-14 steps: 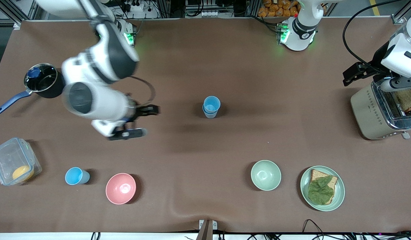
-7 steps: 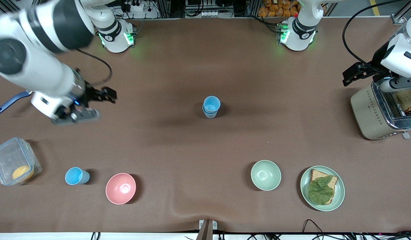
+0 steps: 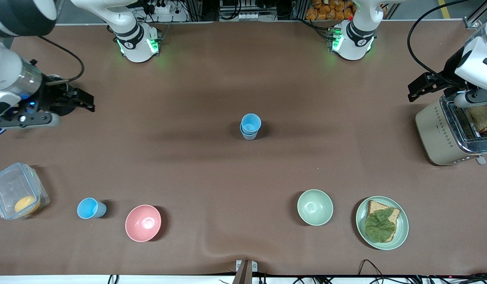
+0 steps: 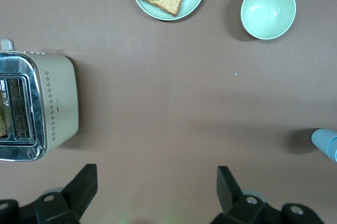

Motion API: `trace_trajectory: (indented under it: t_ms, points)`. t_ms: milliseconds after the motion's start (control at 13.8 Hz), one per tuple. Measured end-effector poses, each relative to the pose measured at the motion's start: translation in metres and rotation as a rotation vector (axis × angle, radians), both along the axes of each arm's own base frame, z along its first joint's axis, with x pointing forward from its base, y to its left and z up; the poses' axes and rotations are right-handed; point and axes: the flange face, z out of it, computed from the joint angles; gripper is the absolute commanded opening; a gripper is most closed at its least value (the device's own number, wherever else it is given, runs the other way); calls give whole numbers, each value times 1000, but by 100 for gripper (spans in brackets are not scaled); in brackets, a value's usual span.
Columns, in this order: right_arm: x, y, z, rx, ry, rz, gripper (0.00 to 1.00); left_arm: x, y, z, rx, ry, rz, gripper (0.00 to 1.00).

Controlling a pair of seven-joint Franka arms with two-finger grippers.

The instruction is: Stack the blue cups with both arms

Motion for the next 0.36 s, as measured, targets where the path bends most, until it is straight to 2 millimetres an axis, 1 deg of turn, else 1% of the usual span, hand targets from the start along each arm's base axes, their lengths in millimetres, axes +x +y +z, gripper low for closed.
trace_trajectory:
  t_ms: [145,361]
  points:
    - [4,-20,2,18,-21,-30,100,0,0,0,0,0,0,100]
    - [6,-60,3,71,-34,-16,100,0,0,0,0,0,0,100]
